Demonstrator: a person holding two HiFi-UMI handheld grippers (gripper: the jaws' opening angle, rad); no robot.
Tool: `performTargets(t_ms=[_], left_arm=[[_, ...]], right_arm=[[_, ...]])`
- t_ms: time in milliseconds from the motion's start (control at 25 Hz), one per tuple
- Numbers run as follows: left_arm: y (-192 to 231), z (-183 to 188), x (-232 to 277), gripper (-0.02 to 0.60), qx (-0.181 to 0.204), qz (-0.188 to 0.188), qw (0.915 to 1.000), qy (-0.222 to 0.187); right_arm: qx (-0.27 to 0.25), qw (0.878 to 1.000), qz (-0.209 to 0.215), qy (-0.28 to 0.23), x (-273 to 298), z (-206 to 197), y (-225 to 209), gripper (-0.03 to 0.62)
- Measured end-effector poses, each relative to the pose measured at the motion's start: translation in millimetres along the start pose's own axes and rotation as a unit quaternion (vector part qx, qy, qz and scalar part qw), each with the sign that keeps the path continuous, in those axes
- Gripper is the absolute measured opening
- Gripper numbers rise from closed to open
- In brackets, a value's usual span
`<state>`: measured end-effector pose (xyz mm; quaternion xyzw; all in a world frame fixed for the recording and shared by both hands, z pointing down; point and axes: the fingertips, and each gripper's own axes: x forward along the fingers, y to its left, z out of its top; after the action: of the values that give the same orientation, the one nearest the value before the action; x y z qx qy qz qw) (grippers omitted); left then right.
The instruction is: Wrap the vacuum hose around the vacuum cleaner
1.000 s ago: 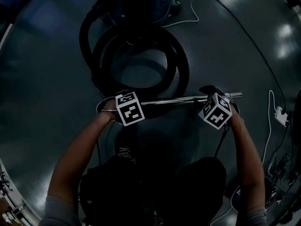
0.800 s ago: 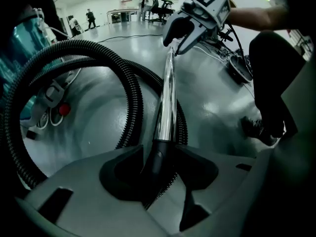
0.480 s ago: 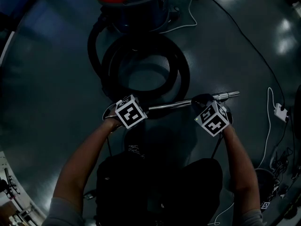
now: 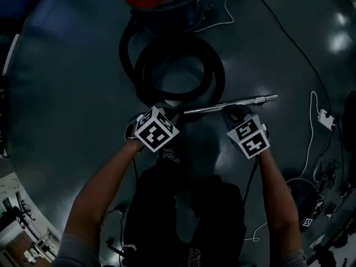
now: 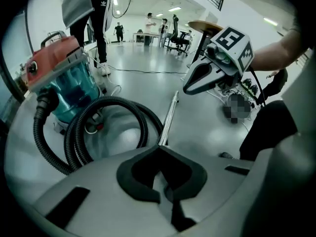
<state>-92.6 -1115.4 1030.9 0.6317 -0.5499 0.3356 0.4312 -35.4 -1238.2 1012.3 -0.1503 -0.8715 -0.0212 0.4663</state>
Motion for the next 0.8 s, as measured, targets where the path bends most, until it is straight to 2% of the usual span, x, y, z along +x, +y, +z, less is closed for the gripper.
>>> performTargets(t_ms=[240,520,640,800], left_arm=[[-23,59,-87,0.006,-0.03,-0.002,0.9984,-0.048],[-85,122,-208,0.006,-0.054,-0.001,0.9934,-0.101],[-113,147,-264,0.006,-0.067,0.007,0.9882,-0.138],[-139,177,-331,0.006,-0.099,0.015,0.9786,-0.18]], right_arm=[[0.045,0.998,-0.012,-0.04,-83,61,21,0.005],[0.094,0.991,-0.008,-0.092,-208,125,66,0.005],[0.114,0.985,-0.001,-0.126,-263,150,88,0.005],[0.114,0.983,-0.004,-0.144,-321,180,109,0.005]])
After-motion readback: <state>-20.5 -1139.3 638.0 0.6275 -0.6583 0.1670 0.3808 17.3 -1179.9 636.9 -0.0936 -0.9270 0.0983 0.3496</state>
